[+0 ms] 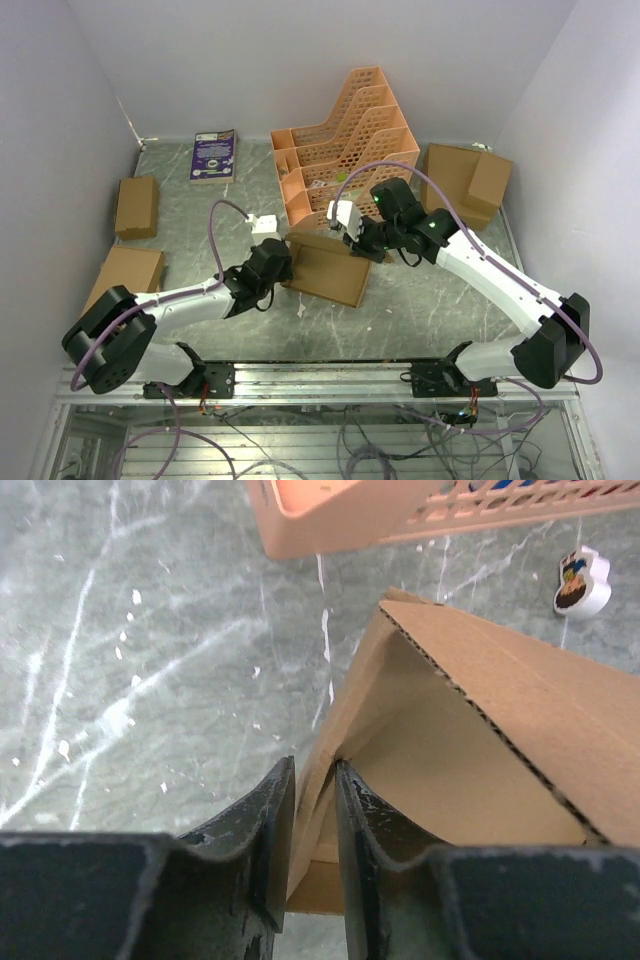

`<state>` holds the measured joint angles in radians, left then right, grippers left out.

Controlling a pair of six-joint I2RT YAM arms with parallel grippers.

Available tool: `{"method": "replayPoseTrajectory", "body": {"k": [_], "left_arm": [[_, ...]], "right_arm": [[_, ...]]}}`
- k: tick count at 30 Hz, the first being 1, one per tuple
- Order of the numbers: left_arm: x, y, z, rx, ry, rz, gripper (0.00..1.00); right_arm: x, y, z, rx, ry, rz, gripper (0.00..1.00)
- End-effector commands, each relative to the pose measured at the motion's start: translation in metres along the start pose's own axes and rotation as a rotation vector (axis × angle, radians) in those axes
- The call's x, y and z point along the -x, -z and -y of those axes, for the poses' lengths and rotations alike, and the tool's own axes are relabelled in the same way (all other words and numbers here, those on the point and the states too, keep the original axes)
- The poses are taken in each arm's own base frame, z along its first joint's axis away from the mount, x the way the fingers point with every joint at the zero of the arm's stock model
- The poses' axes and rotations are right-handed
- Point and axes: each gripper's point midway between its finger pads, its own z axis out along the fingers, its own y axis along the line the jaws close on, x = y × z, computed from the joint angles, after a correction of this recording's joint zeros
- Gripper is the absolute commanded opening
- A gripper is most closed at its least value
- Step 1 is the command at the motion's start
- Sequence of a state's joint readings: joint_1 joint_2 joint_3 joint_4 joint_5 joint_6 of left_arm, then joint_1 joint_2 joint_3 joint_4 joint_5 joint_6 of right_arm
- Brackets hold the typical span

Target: Fold the paper box

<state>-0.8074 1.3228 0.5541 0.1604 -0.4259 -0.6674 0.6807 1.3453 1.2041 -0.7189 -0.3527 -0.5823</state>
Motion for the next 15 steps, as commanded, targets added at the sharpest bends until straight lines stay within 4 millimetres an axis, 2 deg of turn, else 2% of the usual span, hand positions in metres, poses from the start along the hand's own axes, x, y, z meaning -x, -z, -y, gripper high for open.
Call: {"method": "replayPoseTrajectory", "body": {"k": [1, 10, 11, 14, 15], "left_arm": [[0.031, 0.005, 0.024, -0.091, -0.117, 0.102, 0.35], [0.038, 0.008, 0.041, -0.204, -0.249, 0.136, 0.34], [0.038, 0.007, 0.042, -0.216, -0.258, 0.135, 0.31], [0.036, 0.005, 0.041, -0.224, -0.274, 0.123, 0.08], [0.036, 0.004, 0.04, -0.22, -0.277, 0.118, 0.07]], "right_arm": [[0.05, 0.006, 0.002, -0.003, -0.02, 0.145, 0.0], [0.054, 0.008, -0.002, 0.017, -0.014, 0.159, 0.0], [0.054, 0.008, -0.003, 0.018, -0.012, 0.162, 0.0], [0.055, 0.01, -0.002, 0.015, -0.011, 0.166, 0.0], [0.054, 0.01, -0.003, 0.014, -0.011, 0.163, 0.0]]}}
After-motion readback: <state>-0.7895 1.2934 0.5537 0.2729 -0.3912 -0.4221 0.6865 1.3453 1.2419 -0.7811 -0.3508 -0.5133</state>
